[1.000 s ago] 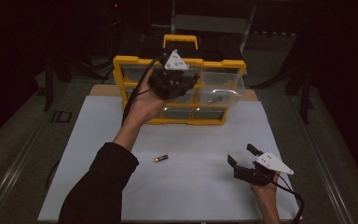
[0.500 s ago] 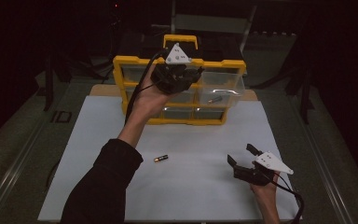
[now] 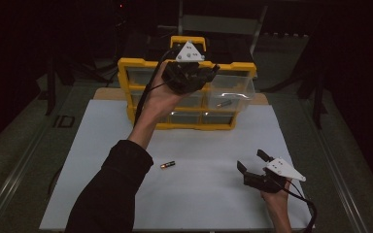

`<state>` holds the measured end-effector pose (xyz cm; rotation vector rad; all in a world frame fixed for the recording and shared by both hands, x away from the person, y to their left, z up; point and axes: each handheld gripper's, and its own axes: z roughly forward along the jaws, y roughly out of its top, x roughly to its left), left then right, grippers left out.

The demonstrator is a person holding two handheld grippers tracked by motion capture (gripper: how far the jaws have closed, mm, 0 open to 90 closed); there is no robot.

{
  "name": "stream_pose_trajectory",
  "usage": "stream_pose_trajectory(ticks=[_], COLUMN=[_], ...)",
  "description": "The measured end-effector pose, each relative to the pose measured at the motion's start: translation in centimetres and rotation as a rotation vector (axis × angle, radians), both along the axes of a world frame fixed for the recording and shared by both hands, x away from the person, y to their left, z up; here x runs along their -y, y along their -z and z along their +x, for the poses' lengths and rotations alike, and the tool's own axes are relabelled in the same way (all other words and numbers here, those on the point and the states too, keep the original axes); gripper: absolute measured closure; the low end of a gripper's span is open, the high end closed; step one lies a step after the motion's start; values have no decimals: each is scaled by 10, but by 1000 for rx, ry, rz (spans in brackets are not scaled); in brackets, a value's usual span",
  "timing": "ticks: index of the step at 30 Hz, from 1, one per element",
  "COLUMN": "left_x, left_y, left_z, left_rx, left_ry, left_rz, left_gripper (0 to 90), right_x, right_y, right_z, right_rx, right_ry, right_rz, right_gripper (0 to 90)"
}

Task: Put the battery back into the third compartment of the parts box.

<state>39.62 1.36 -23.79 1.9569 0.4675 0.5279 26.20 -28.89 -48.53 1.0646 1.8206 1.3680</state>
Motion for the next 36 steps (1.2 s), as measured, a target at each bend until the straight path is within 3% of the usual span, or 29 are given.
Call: stream_pose_trajectory(ticks=[19,36], left_x=[17,35], left_y=[0,3], left_z=[8,10], left_rx=[-28,-31], left_ry=[15,37], left_rz=[18,93], left_gripper=[775,772], right_x=[0,1], right_y=[0,0], right_z=[0,1], right_rx=[1,2], right_ry=[0,1], right_rz=[0,1], right_gripper=[113,113])
